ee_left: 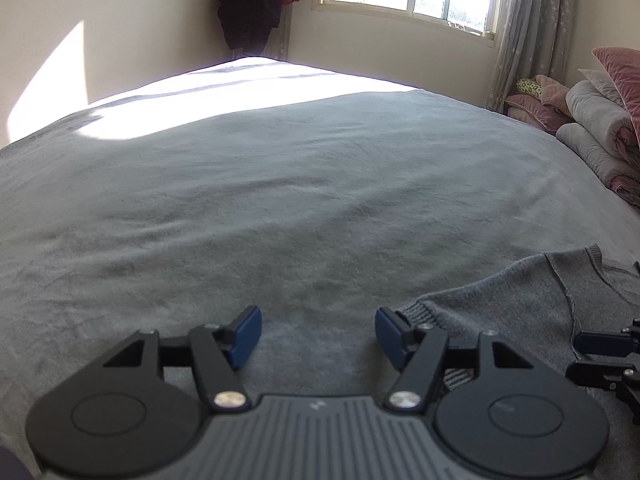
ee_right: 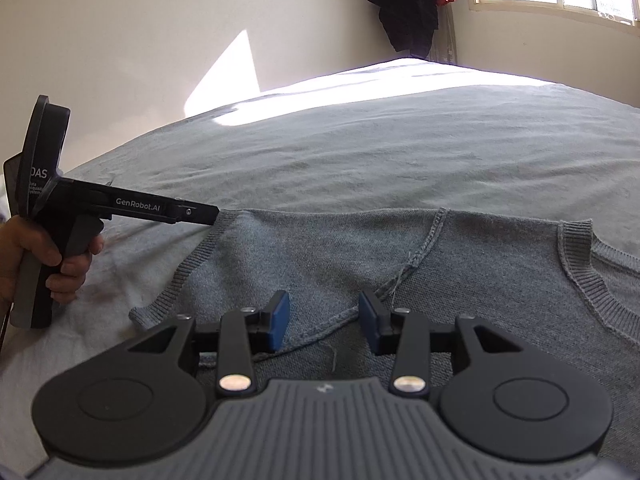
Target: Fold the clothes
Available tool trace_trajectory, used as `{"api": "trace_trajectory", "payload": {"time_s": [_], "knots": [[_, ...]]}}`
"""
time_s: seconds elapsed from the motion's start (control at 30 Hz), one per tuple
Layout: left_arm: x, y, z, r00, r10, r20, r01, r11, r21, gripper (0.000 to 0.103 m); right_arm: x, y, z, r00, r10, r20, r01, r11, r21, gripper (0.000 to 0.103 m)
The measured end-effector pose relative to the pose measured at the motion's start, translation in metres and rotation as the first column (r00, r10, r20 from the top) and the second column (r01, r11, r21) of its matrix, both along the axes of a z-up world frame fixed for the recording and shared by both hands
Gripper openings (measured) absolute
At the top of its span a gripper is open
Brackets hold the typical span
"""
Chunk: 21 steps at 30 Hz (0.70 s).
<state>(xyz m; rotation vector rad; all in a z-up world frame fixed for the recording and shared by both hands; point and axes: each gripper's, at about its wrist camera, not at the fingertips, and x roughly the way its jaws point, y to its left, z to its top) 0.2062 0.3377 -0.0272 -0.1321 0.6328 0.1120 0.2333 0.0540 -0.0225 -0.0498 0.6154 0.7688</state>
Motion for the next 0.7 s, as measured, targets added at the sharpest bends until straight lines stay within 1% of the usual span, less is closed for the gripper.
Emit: {"api": "trace_trajectory", "payload": {"time_s": [0.07, 0.13, 0.2, 0.23, 0.3, 0.33, 0.37, 0.4, 0.43, 0.47, 0.53, 0.6, 0.63, 0.7], "knots": [[-0.005, -0.003, 0.007, 0.998, 0.009, 0.061, -0.009, 1.000, -0.007, 0.062, -0.001, 0.000, 0.001, 1.000, -0.002, 0.004, 0.002, 1.000, 0.002, 0.043], [-0.011, -0.009, 0.015, 0.993, -0.014, 0.118, 0.019, 0.999, -0.040, 0.061, -0.002, 0.000, 0.003, 1.000, -0.004, 0.011, 0.004, 1.000, 0.005, 0.043], [-0.015, -0.018, 0.020, 0.981, -0.083, 0.173, 0.102, 0.990, -0.100, 0.056, -0.003, -0.001, 0.005, 1.000, -0.007, 0.015, 0.007, 1.000, 0.009, 0.043], [-0.016, -0.022, 0.021, 0.973, -0.129, 0.191, 0.156, 0.979, -0.135, 0.056, -0.002, -0.002, 0.006, 1.000, -0.009, 0.016, 0.009, 1.000, 0.016, 0.043], [-0.012, -0.031, 0.015, 0.958, -0.214, 0.190, 0.252, 0.945, -0.207, 0.056, 0.000, -0.004, 0.006, 1.000, -0.017, 0.012, 0.017, 1.000, 0.025, 0.043], [-0.009, -0.036, 0.010, 0.953, -0.246, 0.176, 0.282, 0.933, -0.222, 0.056, 0.000, -0.005, 0.005, 1.000, -0.022, 0.009, 0.022, 0.999, 0.024, 0.043], [-0.005, -0.041, 0.003, 0.950, -0.271, 0.155, 0.301, 0.927, -0.223, 0.055, 0.001, -0.006, 0.005, 1.000, -0.028, 0.005, 0.027, 0.999, 0.023, 0.043], [-0.001, -0.047, -0.004, 0.950, -0.286, 0.126, 0.307, 0.930, -0.202, 0.055, 0.002, -0.006, 0.004, 0.999, -0.033, 0.002, 0.033, 0.999, 0.021, 0.043], [0.004, -0.051, -0.012, 0.954, -0.285, 0.093, 0.297, 0.941, -0.159, 0.055, 0.002, -0.007, 0.003, 0.999, -0.038, -0.001, 0.038, 0.999, 0.020, 0.043], [0.007, -0.053, -0.018, 0.958, -0.278, 0.077, 0.286, 0.949, -0.132, 0.048, 0.003, -0.007, 0.002, 0.999, -0.039, -0.004, 0.039, 0.999, 0.020, 0.043], [0.009, -0.049, -0.019, 0.962, -0.259, 0.085, 0.269, 0.951, -0.150, 0.047, 0.003, -0.007, 0.002, 0.999, -0.042, -0.003, 0.042, 0.999, 0.017, 0.044], [0.009, -0.043, -0.021, 0.968, -0.233, 0.092, 0.246, 0.952, -0.183, 0.046, 0.003, -0.006, 0.002, 0.999, -0.046, -0.003, 0.046, 0.999, 0.012, 0.048], [0.007, -0.044, -0.020, 0.971, -0.222, 0.090, 0.235, 0.954, -0.184, 0.046, 0.002, -0.006, 0.002, 0.998, -0.057, -0.005, 0.057, 0.998, 0.011, 0.048], [-0.001, -0.049, -0.013, 0.976, -0.204, 0.077, 0.214, 0.963, -0.162, 0.045, -0.002, -0.011, 0.004, 0.996, -0.091, -0.027, 0.091, 0.996, 0.023, 0.048]]}}
